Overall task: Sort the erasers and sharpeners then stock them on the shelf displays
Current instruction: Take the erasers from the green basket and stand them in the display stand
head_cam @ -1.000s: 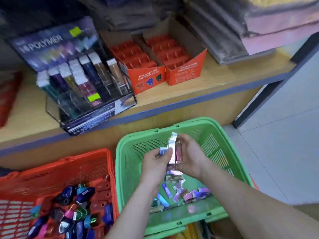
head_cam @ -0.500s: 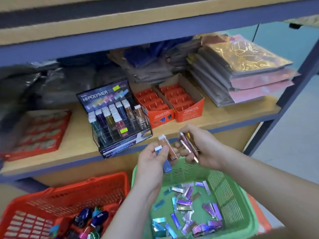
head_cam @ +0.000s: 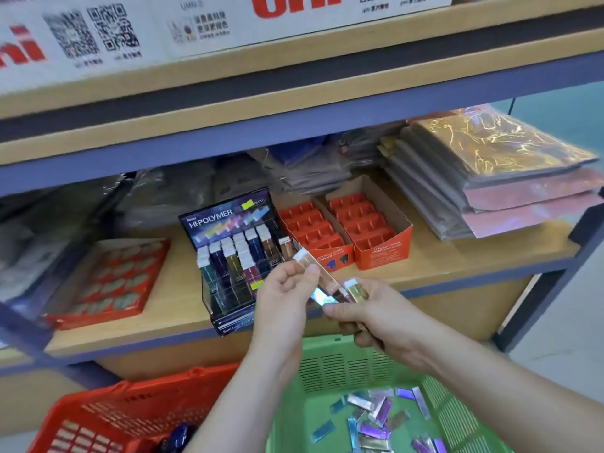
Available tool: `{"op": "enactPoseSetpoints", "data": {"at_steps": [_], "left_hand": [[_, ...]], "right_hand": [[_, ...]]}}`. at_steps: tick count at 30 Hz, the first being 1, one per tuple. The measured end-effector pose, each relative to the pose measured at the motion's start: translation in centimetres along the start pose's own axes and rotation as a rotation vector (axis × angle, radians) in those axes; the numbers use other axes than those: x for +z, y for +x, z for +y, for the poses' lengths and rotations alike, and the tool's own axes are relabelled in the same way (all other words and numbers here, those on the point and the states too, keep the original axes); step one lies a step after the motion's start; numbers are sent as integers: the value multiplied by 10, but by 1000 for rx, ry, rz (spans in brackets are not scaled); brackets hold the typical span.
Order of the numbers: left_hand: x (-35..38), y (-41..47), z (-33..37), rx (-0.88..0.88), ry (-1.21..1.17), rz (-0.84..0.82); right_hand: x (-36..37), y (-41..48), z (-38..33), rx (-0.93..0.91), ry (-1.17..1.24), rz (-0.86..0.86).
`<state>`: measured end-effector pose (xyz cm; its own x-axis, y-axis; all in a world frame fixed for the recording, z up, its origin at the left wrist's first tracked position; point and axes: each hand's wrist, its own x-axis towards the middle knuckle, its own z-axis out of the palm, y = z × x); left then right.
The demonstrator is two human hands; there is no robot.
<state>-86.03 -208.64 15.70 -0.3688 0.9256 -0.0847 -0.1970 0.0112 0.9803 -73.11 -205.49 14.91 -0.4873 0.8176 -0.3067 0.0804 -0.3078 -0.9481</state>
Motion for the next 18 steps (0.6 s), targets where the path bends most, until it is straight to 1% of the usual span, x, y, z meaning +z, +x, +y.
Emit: {"op": "enactPoseSetpoints", "data": {"at_steps": [3,5,8,10,12,15,18], "left_hand": [[-12,12,11,93,164,-17],[-21,24,23,152,236,-31],[-32,47,43,234,331,48],[-36,63,52,239,353,98],[-38,79,53,215,413,80],[-37,101,44,190,575,34],[-35,116,34,222,762,5]], "right_hand": [[-8,-1,-6,58,-87,-25],[-10,0,-9,71,-92,-33],[-12,6,-11,54,-64,-18],[-13,10,-12,47,-38,-10],[-14,13,-13,46,-17,-13],[-16,17,-14,54,9,-11],[-14,21,-17,57,48,-9]]}}
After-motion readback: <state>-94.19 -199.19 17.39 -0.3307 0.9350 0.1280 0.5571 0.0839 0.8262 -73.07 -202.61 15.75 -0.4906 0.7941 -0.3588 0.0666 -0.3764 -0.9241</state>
